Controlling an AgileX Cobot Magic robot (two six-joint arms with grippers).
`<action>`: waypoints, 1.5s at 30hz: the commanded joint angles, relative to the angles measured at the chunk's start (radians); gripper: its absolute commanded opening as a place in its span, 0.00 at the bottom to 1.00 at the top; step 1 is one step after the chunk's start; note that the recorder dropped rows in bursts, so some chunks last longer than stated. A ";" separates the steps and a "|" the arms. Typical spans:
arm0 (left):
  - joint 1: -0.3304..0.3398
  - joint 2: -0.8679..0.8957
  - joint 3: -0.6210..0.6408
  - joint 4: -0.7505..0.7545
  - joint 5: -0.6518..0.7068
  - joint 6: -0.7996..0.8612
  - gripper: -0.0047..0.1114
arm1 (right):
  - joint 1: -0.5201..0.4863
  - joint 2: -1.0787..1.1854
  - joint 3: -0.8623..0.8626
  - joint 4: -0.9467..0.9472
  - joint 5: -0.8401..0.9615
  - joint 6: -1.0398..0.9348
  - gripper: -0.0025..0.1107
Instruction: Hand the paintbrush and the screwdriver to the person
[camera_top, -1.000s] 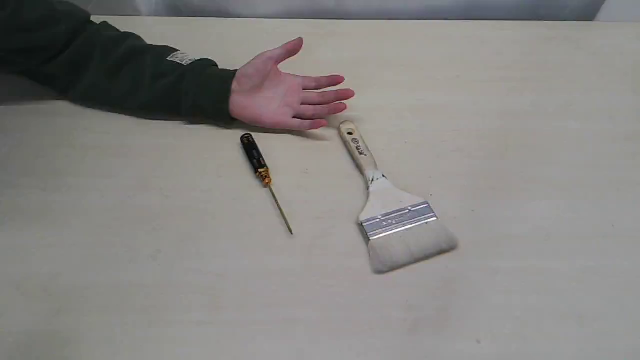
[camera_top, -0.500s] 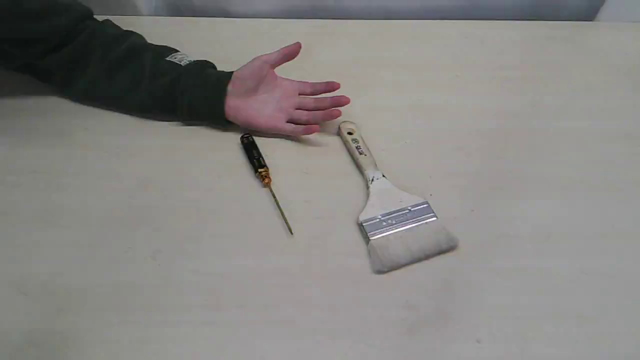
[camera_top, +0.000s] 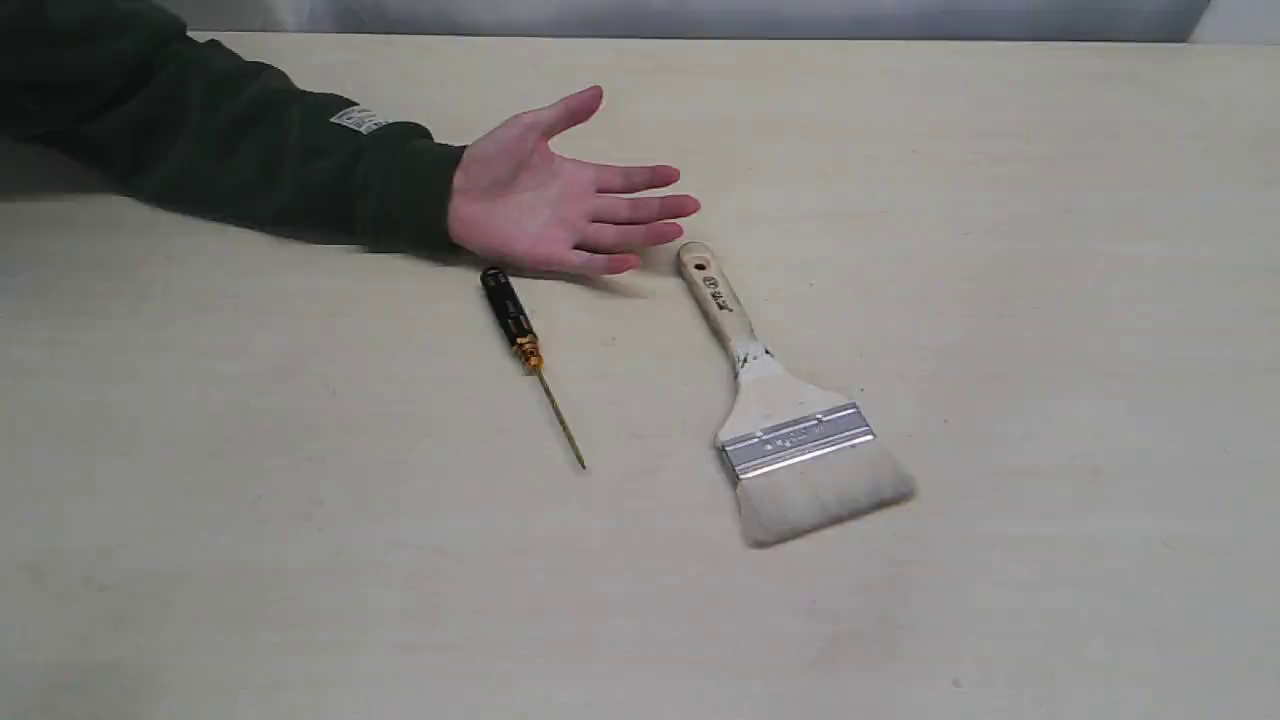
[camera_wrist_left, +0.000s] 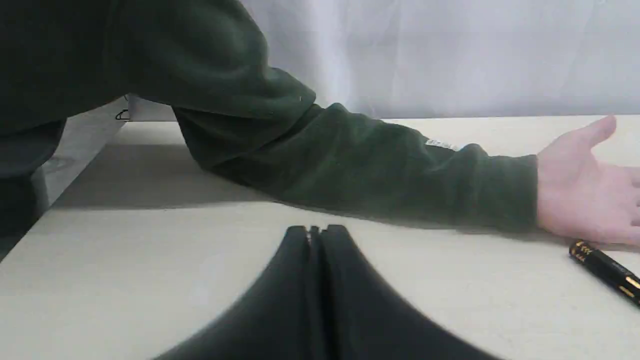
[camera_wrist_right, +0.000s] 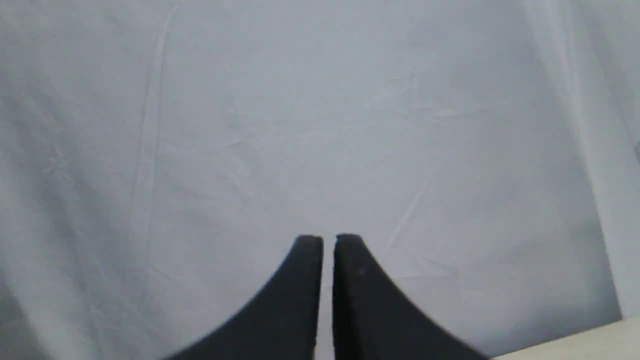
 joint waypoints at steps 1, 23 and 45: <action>-0.008 -0.002 0.002 -0.002 -0.013 -0.002 0.04 | 0.001 0.113 -0.146 0.002 0.110 -0.025 0.07; -0.008 -0.002 0.002 -0.004 -0.008 -0.002 0.04 | 0.001 0.888 -0.652 0.481 0.571 -0.716 0.07; -0.008 -0.002 0.002 -0.004 -0.008 -0.002 0.04 | 0.442 1.467 -0.663 -0.265 0.301 -0.144 0.12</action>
